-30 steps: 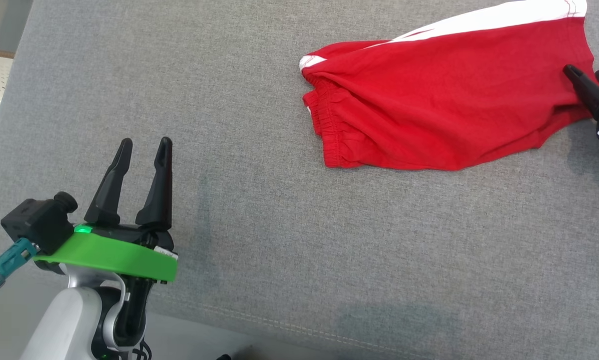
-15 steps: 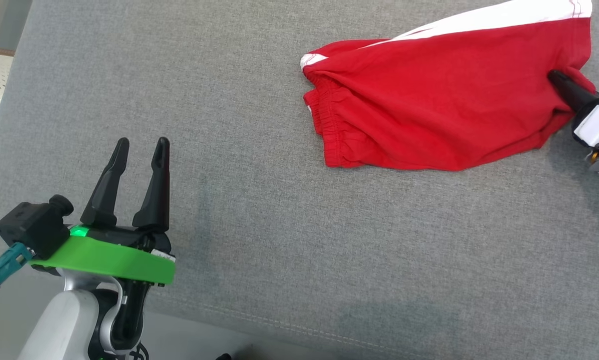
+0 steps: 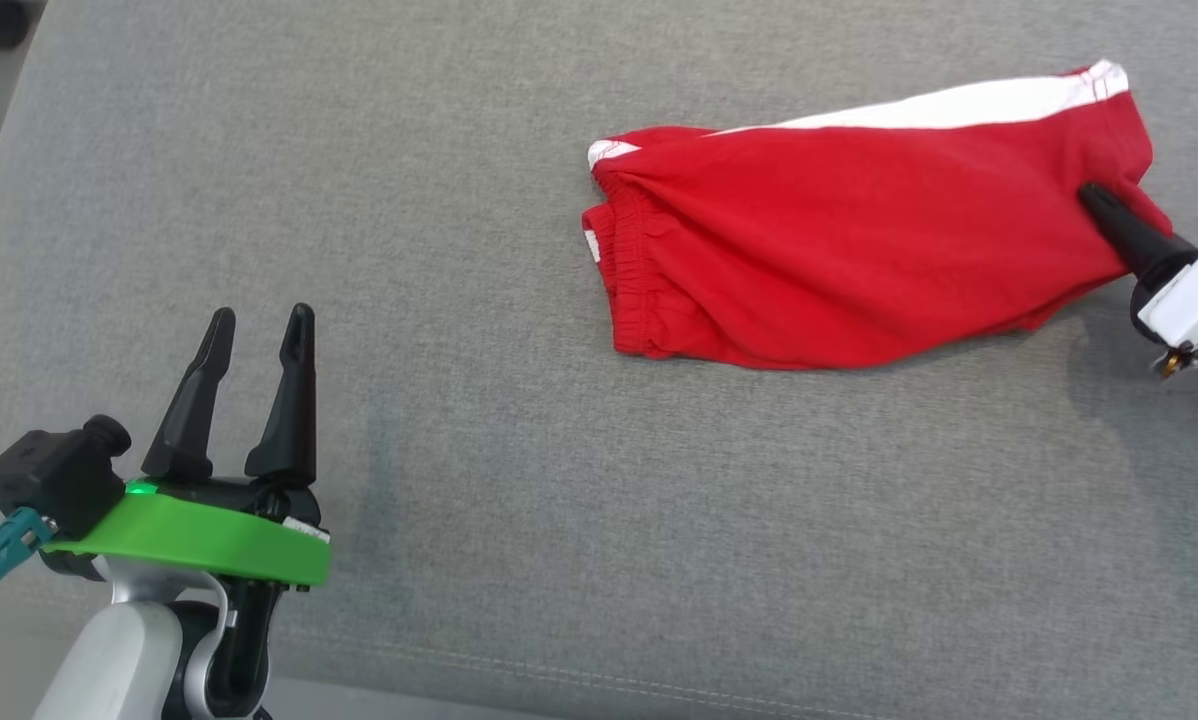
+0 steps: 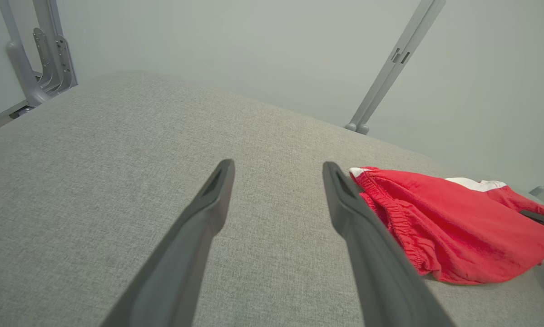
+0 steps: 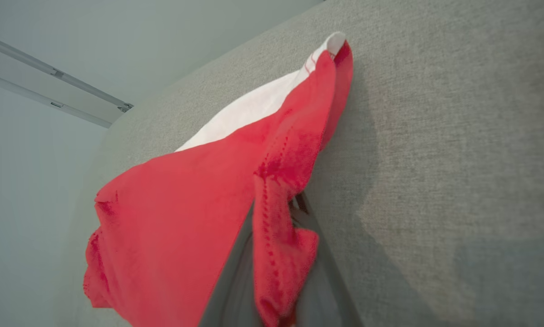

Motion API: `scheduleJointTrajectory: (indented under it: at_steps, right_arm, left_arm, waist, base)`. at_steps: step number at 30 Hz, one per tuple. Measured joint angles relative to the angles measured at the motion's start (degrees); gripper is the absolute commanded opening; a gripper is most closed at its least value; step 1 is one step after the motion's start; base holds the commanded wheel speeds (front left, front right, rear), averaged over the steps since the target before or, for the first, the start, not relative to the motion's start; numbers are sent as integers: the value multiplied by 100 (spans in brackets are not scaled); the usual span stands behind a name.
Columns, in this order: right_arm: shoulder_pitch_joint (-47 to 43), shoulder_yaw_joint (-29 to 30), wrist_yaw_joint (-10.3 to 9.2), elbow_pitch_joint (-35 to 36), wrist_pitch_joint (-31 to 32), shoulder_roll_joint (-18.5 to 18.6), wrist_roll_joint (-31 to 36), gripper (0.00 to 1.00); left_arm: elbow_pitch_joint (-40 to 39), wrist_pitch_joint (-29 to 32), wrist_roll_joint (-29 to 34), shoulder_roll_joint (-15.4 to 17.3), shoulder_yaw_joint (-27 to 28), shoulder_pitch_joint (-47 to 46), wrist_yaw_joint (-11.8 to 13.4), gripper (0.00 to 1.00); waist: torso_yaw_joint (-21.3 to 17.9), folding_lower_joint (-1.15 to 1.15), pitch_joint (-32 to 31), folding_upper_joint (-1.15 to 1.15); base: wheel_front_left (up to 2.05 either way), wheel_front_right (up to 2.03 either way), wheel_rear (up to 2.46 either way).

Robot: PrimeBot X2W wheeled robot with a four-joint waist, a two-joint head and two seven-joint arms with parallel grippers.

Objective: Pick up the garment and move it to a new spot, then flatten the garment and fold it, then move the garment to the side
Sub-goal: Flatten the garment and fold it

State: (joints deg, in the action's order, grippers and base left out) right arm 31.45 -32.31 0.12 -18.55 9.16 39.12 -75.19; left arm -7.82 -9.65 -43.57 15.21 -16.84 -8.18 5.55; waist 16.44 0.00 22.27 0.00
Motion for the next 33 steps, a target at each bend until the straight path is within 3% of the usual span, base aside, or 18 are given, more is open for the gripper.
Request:
scheduleJointTrajectory:
  at_steps: [12, 18, 22, 29, 33]
  right_arm:
    - [-1005, 321, 138, 246, -653, -207, -465, 0]
    - [-1220, 499, 140, 370, -965, -64, -455, 0]
    - [-1184, 344, 140, 698, -998, -3, -126, 0]
    - [-376, -280, 115, 1413, -646, -93, 598, 0]
    - [-106, -660, -70, 1472, -234, -182, 832, 0]
  left_arm:
    - [-5, 85, -3, 172, 56, 335, 1, 100]
    - [-60, 188, -2, 177, -105, 348, 1, 100]
    - [-89, 189, 14, 181, -124, 354, 1, 100]
    - [-171, 209, 182, 160, -390, 355, 1, 100]
    - [-188, 255, 240, 27, -690, 347, -14, 100]
  waist:
    - [-530, 0, -474, 0]
    - [-649, 0, -677, 0]
    - [-590, 0, -732, 0]
    - [-312, 0, -746, 0]
    - [-109, 0, -734, 0]
  base:
    - [0, 0, 0]
    - [0, 0, 0]
    - [0, 0, 0]
    - [0, 0, 0]
    - [0, 0, 0]
